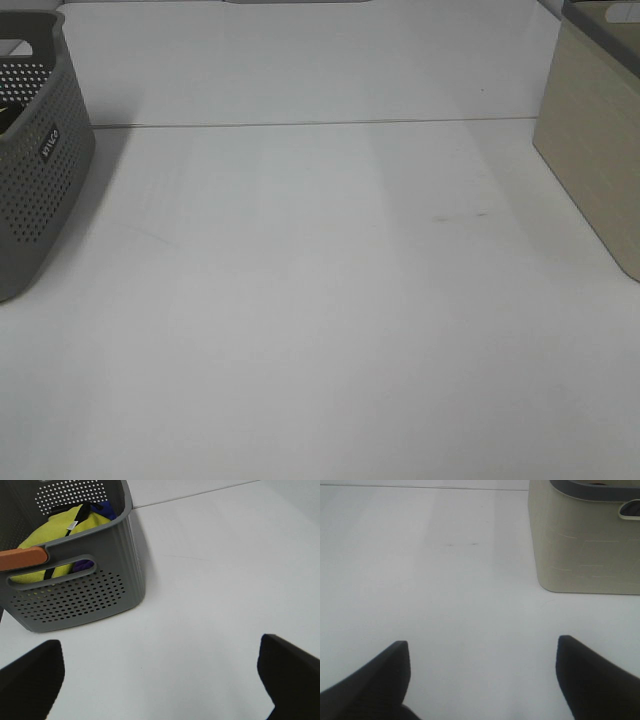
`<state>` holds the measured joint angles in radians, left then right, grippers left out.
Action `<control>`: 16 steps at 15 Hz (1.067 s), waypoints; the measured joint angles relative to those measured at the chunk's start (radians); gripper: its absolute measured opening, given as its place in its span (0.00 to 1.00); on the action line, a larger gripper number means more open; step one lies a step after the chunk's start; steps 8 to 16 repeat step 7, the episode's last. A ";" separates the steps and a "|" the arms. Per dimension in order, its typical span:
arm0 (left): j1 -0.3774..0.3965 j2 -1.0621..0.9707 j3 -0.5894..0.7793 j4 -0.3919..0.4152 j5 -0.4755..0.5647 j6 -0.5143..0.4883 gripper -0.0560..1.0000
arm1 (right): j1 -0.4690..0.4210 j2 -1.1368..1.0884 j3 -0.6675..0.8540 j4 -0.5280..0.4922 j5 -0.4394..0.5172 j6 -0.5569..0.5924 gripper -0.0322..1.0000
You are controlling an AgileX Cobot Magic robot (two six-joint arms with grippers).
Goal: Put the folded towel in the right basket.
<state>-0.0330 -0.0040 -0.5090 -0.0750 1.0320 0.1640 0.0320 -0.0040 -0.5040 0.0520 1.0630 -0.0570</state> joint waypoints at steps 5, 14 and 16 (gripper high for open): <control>0.000 0.000 0.000 0.000 0.000 0.000 0.99 | 0.000 0.000 0.000 0.000 0.000 0.000 0.76; 0.000 0.000 0.000 0.000 0.000 0.000 0.99 | 0.000 0.000 0.000 0.000 0.000 0.000 0.76; 0.000 0.000 0.000 0.000 0.000 0.000 0.99 | 0.000 0.000 0.000 0.000 0.000 0.000 0.76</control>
